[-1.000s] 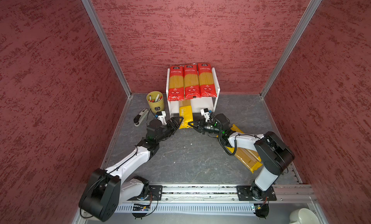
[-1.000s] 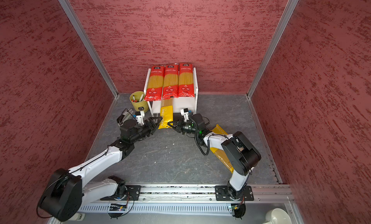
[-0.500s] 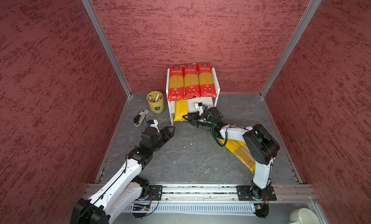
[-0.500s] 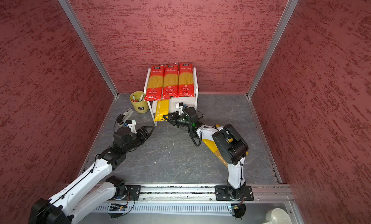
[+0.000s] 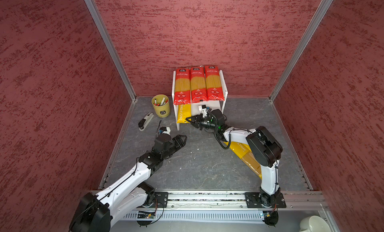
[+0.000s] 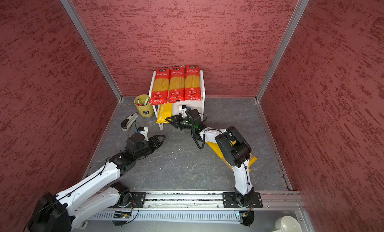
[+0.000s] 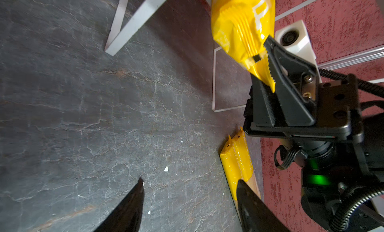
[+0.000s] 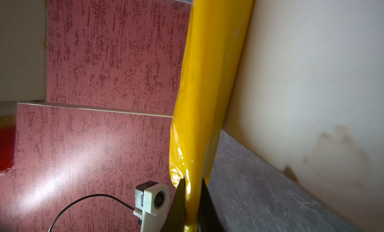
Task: Arrange pasta packages on shelves
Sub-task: Place the pasta bag on the shelf, then move the pasta bag to the center of the table.
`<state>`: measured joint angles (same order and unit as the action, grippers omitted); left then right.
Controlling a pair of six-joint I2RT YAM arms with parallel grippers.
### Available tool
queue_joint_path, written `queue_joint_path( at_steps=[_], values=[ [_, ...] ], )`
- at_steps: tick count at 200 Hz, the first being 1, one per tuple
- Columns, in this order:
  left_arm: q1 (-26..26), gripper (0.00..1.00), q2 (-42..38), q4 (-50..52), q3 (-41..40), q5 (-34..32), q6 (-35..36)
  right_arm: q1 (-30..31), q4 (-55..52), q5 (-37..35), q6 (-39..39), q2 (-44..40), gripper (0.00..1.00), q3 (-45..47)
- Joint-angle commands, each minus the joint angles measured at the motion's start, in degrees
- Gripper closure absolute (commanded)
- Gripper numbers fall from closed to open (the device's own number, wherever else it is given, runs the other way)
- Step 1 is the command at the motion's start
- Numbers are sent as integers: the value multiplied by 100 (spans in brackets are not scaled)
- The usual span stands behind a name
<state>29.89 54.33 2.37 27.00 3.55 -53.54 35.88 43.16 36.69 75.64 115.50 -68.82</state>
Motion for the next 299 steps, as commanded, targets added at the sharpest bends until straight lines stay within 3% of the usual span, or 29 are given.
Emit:
queue_joint_path(
  at_steps=[1,13,52,82,103,118,147,165,184,220,251,273,299],
  values=[
    [133,30,101,-270,-30,-199,46,18,114,154,-43,-154,81,154],
    [205,30,152,-322,-21,-245,62,-8,48,196,-109,-248,71,254],
    [669,30,277,-529,-55,-590,167,-122,278,358,-217,-867,54,1133],
    [1245,30,584,-927,-117,-1015,359,-309,126,302,-445,-1493,52,2162],
    [1647,30,1000,-1271,-21,-1128,591,-562,-851,-30,-1094,-2043,53,2791],
    [2020,30,1363,-1430,211,-1146,1021,-694,-2447,-800,-1944,-2630,52,2978],
    [2839,29,2118,-1439,836,-1376,2125,-696,-5751,-3389,-3455,-3683,48,2656],
    [3095,27,2500,-1580,1079,-1379,2379,-705,-6974,-4604,-3803,-4028,43,2499],
    [3218,27,2749,-2019,1117,-1266,2402,-723,-7678,-5188,-3834,-4247,38,2486],
    [3277,27,2925,-2515,1053,-1225,2295,-725,-7539,-4719,-3483,-4091,37,3005],
    [3262,27,2851,-2495,1029,-1334,2347,-451,-6438,-3816,-2953,-3667,39,3460],
    [3204,27,2749,-2547,936,-1360,2314,70,-5687,-3319,-2594,-3057,39,3359],
    [3154,27,2612,-2648,754,-1409,2111,182,-4703,-2764,-2241,-2664,40,3223]
  ],
)
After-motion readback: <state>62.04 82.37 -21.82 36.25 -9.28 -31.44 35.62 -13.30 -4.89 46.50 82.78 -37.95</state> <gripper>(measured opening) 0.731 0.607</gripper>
